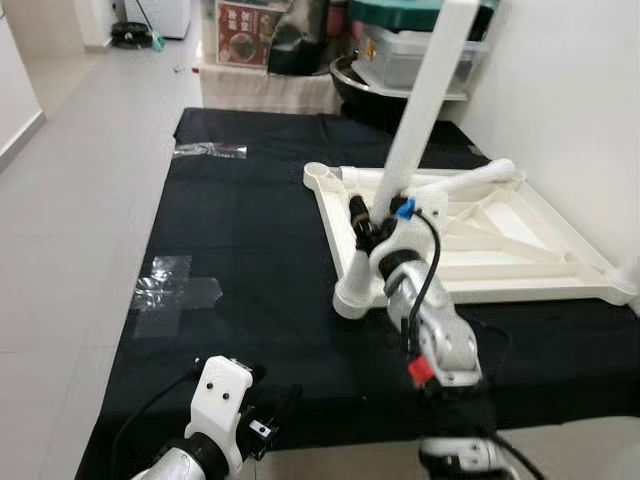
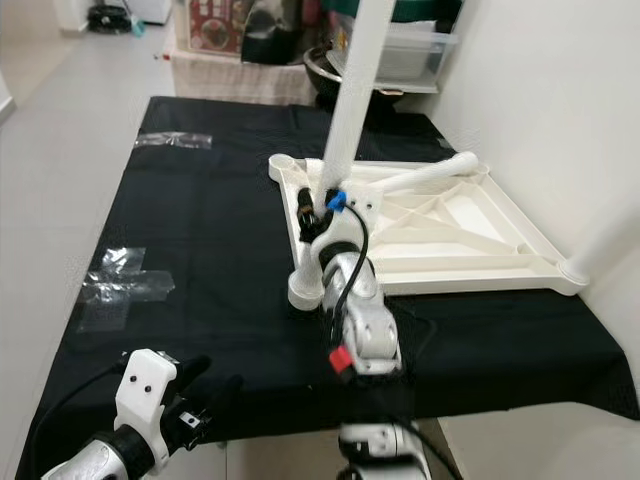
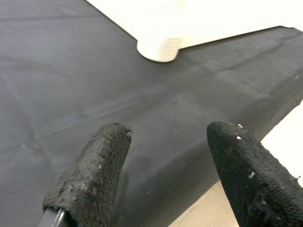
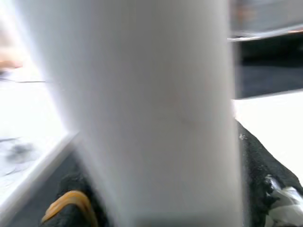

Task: Building children table

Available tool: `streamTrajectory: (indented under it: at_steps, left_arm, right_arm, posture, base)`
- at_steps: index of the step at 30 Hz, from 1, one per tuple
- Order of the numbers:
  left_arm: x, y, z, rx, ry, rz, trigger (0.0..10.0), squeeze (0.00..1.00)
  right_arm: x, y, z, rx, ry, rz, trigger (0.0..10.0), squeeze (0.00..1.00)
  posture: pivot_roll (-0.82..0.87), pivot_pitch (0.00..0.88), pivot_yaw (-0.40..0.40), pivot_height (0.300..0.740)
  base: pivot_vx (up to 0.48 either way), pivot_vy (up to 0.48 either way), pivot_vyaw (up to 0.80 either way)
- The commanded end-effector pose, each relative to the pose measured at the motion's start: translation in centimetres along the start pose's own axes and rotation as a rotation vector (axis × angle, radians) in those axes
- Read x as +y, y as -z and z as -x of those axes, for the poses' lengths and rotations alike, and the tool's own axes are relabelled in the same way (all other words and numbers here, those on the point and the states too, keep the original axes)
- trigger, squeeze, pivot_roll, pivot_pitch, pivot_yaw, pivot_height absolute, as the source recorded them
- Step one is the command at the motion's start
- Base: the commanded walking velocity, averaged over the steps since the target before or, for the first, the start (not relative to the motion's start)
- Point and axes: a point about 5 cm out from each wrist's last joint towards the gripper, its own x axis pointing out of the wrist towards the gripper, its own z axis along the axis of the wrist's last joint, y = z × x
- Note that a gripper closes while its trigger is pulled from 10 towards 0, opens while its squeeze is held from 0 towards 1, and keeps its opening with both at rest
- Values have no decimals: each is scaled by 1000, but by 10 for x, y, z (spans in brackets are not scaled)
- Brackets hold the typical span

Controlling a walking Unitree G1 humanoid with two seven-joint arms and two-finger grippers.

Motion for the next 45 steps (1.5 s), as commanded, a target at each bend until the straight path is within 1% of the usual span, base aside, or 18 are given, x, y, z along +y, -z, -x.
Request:
streamTrajectory:
  at_steps: [1,3,6,8,9,12,17,18,19,22,23,27,31,36,38,39,41,45]
  left_arm:
    - [-1,3,1,16,6,10,10000,0]
    - [-1,3,1,16,6,10,10000,0]
    - [-1,3,0,15,7,10,10000,0]
    - [-1,3,0,15,7,10,10000,0]
    - [-2,3,1,13,7,10,10000,0]
    - [-2,2,1,11,4,9,10000,0]
    - [-2,2,1,12,4,8,10000,0]
    - [-3,2,2,13,4,8,10000,0]
    - [-3,2,2,14,4,7,10000,0]
    - [-3,2,2,14,3,5,10000,0]
    - [-3,3,2,15,2,4,10000,0]
    - [-3,3,2,15,2,4,10000,0]
    - [-3,3,1,17,18,10,10000,0]
    - [-2,4,0,18,24,10,10000,0]
    - [-1,4,0,18,21,9,10000,0]
    - [-1,4,0,18,21,9,10000,0]
    - [0,4,-1,17,18,6,10000,0]
    - [0,4,0,17,16,3,10000,0]
  right_arm:
    - [3,-1,3,41,-224,-68,10000,0]
    - [4,-2,5,62,-298,-85,10000,0]
    - [12,1,25,199,-687,-90,10000,0]
    - [12,1,25,199,-687,-90,10000,0]
    - [16,3,35,256,-841,-70,10000,0]
    - [19,8,41,341,-1019,-40,10000,0]
    - [20,14,34,387,-1109,25,10000,0]
    - [21,14,29,388,-1122,61,8196,0]
    - [21,15,21,378,-1095,100,0,0]
    - [21,15,9,355,-1012,135,0,0]
    - [19,14,3,313,-900,135,0,0]
    - [18,13,1,298,-852,129,0,0]
    - [-3,17,7,185,-366,127,0,0]
    - [-14,19,13,149,-150,123,0,0]
    - [-29,18,24,84,176,176,0,0]
    - [-29,18,24,84,176,176,0,0]
    - [-33,15,33,30,384,227,0,0]
    - [-27,16,37,13,516,231,0,0]
  posture:
    - [125,78,-129,740]
    - [125,78,-129,740]
    - [128,78,-132,740]
    - [128,78,-132,740]
    - [130,79,-132,740]
    - [136,78,-135,740]
    - [139,77,-135,740]
    - [145,76,-136,740]
    - [147,74,-139,740]
    - [148,74,-142,740]
    - [144,65,-139,740]
    - [144,65,-139,740]
    - [122,61,-127,740]
    - [119,61,-126,740]
    - [116,64,-125,740]
    - [116,64,-125,740]
    - [120,68,-126,740]
    - [124,68,-125,740]
  base:
    - [0,0,0]
    - [0,0,0]
    - [0,0,0]
    - [0,0,0]
    - [0,0,0]
    - [0,0,0]
    - [0,0,0]
    - [0,0,0]
    - [0,0,0]
    - [0,0,0]
    - [0,0,0]
    - [0,0,0]
    - [0,0,0]
    - [0,0,0]
    - [0,0,0]
    - [0,0,0]
    - [0,0,0]
    - [0,0,0]
